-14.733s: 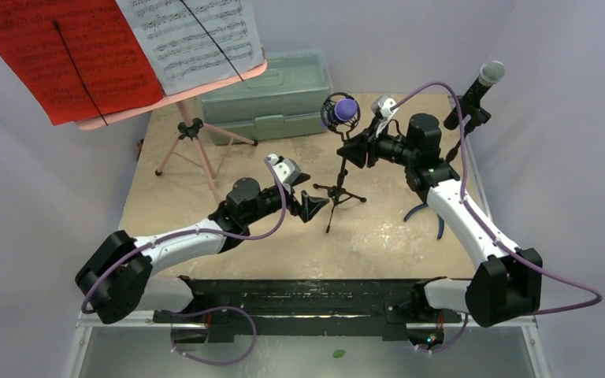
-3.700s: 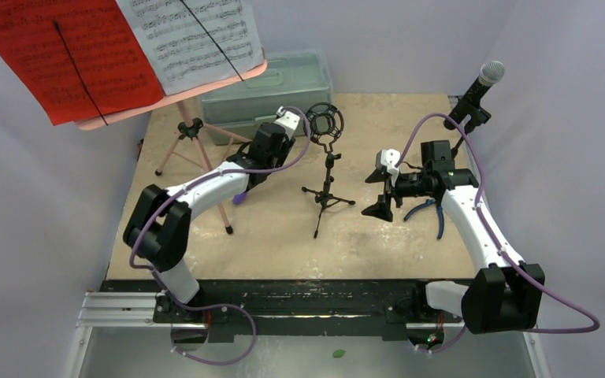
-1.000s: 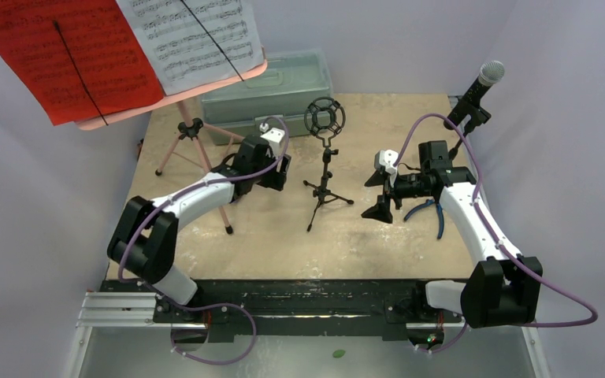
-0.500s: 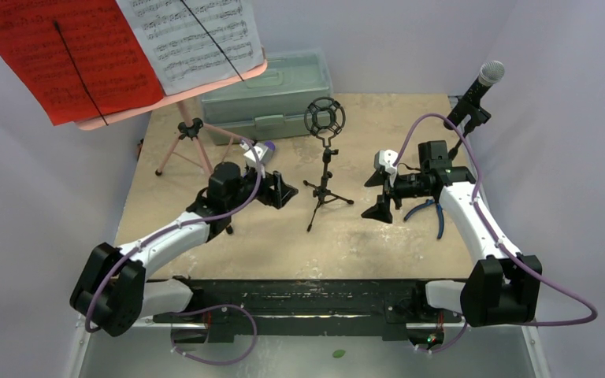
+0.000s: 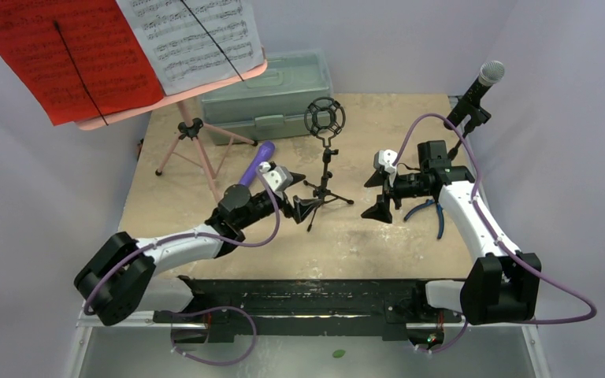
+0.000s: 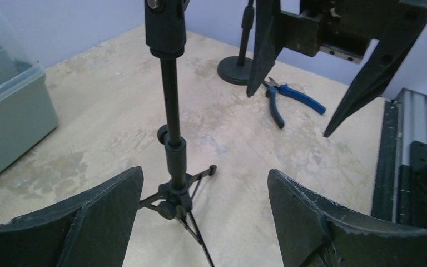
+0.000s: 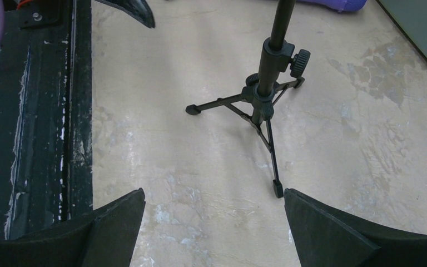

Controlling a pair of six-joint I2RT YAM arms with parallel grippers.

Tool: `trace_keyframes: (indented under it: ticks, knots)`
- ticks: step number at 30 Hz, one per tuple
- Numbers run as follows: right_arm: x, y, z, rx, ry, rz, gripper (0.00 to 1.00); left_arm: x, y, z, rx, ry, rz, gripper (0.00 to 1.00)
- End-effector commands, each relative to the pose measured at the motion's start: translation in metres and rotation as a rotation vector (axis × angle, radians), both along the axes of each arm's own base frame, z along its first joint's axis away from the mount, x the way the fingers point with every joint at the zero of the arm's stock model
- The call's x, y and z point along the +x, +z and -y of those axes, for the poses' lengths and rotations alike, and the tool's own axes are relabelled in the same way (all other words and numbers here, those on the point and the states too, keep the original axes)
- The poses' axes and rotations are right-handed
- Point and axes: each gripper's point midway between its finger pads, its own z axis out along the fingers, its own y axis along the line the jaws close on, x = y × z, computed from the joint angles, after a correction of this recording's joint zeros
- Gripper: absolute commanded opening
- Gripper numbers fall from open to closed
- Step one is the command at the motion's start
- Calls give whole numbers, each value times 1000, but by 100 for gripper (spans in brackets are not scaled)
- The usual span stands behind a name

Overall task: Pack up the instrument practice props
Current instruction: Pick up the microphone stand at the center of the board.

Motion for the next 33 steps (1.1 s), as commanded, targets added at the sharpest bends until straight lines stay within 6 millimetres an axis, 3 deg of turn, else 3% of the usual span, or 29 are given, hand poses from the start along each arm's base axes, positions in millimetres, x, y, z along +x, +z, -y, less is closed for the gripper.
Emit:
trace_keyframes:
  ticks: [1,6,15,33]
  knots:
    - [7,13,-2,14,11,48,99,23,32,8,-59,50,168,82]
    - [7,12,-1,12,10,47,99,38,33,24,-70,46,183,81]
    - [7,11,-1,10,12,42,99,50,29,52,-96,10,160,63]
    - [6,10,-1,7,17,37,99,68,18,58,-15,122,231,35]
